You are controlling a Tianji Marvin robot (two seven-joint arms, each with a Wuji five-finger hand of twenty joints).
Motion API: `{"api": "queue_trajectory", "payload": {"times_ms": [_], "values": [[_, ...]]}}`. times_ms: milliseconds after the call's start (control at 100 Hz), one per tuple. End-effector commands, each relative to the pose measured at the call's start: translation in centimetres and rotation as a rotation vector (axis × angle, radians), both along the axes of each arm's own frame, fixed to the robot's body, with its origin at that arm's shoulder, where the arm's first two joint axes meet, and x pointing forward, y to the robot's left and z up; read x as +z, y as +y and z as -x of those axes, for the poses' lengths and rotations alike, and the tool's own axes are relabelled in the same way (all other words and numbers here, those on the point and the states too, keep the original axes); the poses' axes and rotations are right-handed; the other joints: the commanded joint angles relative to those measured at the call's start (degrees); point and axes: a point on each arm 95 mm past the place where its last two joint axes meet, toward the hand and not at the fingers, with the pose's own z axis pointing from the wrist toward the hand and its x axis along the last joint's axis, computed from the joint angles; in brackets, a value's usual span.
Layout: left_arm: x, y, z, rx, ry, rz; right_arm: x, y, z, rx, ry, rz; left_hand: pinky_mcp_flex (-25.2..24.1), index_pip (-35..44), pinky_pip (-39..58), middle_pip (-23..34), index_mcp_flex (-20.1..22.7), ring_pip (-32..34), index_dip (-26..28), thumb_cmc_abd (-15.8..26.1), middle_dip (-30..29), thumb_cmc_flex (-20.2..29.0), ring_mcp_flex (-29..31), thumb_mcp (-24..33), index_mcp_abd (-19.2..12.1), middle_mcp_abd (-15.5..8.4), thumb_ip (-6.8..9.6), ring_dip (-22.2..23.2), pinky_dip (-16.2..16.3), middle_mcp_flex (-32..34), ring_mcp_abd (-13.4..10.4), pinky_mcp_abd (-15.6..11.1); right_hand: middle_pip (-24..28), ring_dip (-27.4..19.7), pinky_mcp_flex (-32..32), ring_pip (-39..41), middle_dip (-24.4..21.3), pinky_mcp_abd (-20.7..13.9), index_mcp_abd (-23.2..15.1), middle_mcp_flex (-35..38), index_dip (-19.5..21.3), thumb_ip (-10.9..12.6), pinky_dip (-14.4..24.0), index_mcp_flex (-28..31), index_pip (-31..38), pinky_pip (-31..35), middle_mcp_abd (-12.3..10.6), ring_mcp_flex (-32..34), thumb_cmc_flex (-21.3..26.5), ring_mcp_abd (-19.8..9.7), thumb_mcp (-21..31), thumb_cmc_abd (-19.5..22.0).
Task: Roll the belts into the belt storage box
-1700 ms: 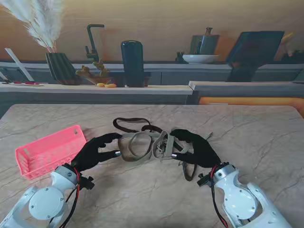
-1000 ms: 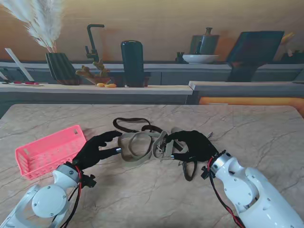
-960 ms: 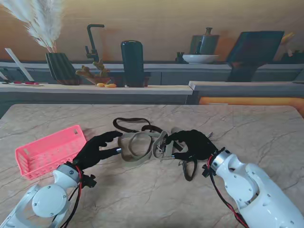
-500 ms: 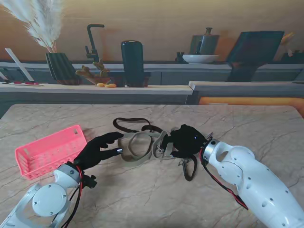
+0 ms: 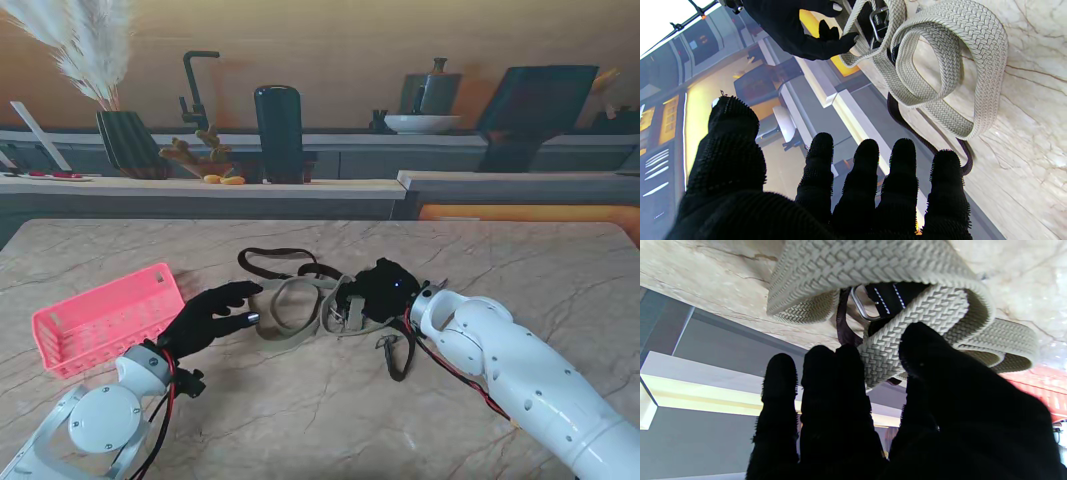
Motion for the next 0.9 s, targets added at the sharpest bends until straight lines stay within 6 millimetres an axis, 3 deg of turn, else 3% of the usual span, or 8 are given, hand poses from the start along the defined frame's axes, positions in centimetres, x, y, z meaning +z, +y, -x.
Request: {"api": "queue_trajectory", "payload": {"times_ms": [0, 240, 270, 570, 630, 740, 890], "values": [[-0.2, -0.2, 0.2, -0.003, 0.012, 0.003, 0.1, 0.3, -0.4, -0.003, -0.003, -0.001, 0.2, -0.64, 1.26, 0.17, 0.44, 0.5, 0.48, 1.43, 0.7, 0.2, 0.9, -1.74, -1.17, -0.85, 0.95, 0.56, 0.93, 1.21, 0.67, 0.24, 2.5, 1.46, -0.82, 3.06, 1.12, -0.4, -1.29, -0.7, -1.17, -2.3, -0.65, -1.62, 1.66, 2.61, 1.69, 0.49, 2.53, -0.82, 1.47, 0.93], [-0.2, -0.2, 0.3, -0.004, 0.013, 0.002, -0.7, 0.4, -1.2, -0.009, 0.019, 0.036, 0.14, -0.69, 1.56, 0.19, 0.39, 0.57, 0.53, 1.53, 0.82, 0.24, 1.11, -1.98, -1.25, -0.92, 0.97, 0.74, 1.01, 1.42, 0.75, 0.3, 3.17, 1.59, -0.94, 3.63, 1.0, -0.17, 0.3, -0.33, -0.66, -1.74, -0.94, 5.61, 4.41, 3.8, 1.95, 0.9, 0.85, -0.49, -0.13, 3.22], [-0.1, -0.2, 0.3, -0.003, 0.013, 0.003, -0.7, 0.4, -1.2, -0.01, 0.022, 0.036, 0.1, -0.69, 1.58, 0.19, 0.4, 0.56, 0.54, 1.56, 0.83, 0.3, 1.08, -1.96, -1.15, -0.91, 0.99, 0.75, 1.02, 1.41, 0.77, 0.36, 3.36, 1.41, -1.05, 3.75, 0.59, -0.02, 0.38, 0.02, -2.83, -1.48, -1.7, 6.77, 6.57, 4.29, 1.93, 1.03, 1.2, -0.39, -0.68, 3.34], [-0.1, -0.4, 0.3, 0.001, 0.017, 0.006, -0.9, -0.3, -1.6, 0.003, 0.051, 0.121, 0.08, -0.67, 1.81, 0.18, 0.53, 0.6, 0.6, 1.76, 0.88, 0.29, 1.22, -2.03, -1.24, -0.91, 0.98, 0.87, 1.11, 1.48, 0.73, 0.49, 2.46, 0.96, -0.71, 3.59, -0.98, 0.38, 2.94, 2.99, -5.88, -3.07, -2.38, 12.15, 11.72, 4.97, 1.45, 2.42, 2.09, 0.12, -1.84, 1.01], [-0.1, -0.4, 0.3, 0.001, 0.019, 0.007, -1.1, -0.5, -1.8, 0.004, 0.058, 0.136, 0.05, -0.67, 1.81, 0.18, 0.56, 0.59, 0.61, 1.76, 0.88, 0.36, 1.2, -2.02, -1.1, -0.83, 0.98, 0.88, 1.11, 1.47, 0.72, 0.49, 1.45, -0.29, 0.0, 2.12, -2.64, 0.35, 4.11, 5.0, -8.53, -3.07, -2.64, 14.21, 15.35, 5.31, 0.73, 3.89, 2.66, 0.49, -2.57, 0.83], [-0.1, -0.4, 0.3, 0.002, 0.022, 0.009, -1.3, -0.7, -2.0, -0.001, 0.07, 0.148, 0.03, -0.63, 1.85, 0.19, 0.67, 0.61, 0.64, 1.79, 0.9, 0.4, 1.24, -2.03, -1.2, -0.99, 0.98, 0.91, 1.13, 1.49, 0.67, 0.46, 0.1, -1.7, 0.86, 0.43, -5.22, 0.72, 6.17, 8.48, -8.26, -3.3, -2.78, 20.88, 18.12, 5.7, 0.05, 5.98, 2.82, 1.19, -2.7, 1.78], [-0.1, -0.5, 0.3, 0.003, 0.027, 0.011, -1.1, -0.7, -1.8, -0.026, 0.097, 0.13, 0.05, -0.63, 1.87, 0.18, 0.67, 0.66, 0.67, 1.87, 0.91, 0.56, 1.27, -2.01, -1.12, -0.96, 0.99, 0.97, 1.13, 1.44, 0.76, 0.45, -1.62, -3.36, -0.45, -2.61, -6.87, 1.71, 6.43, 8.38, -6.68, -3.8, -3.24, 21.92, 18.82, 4.75, -0.1, 5.84, 3.03, 1.6, -3.6, 4.28]]}}
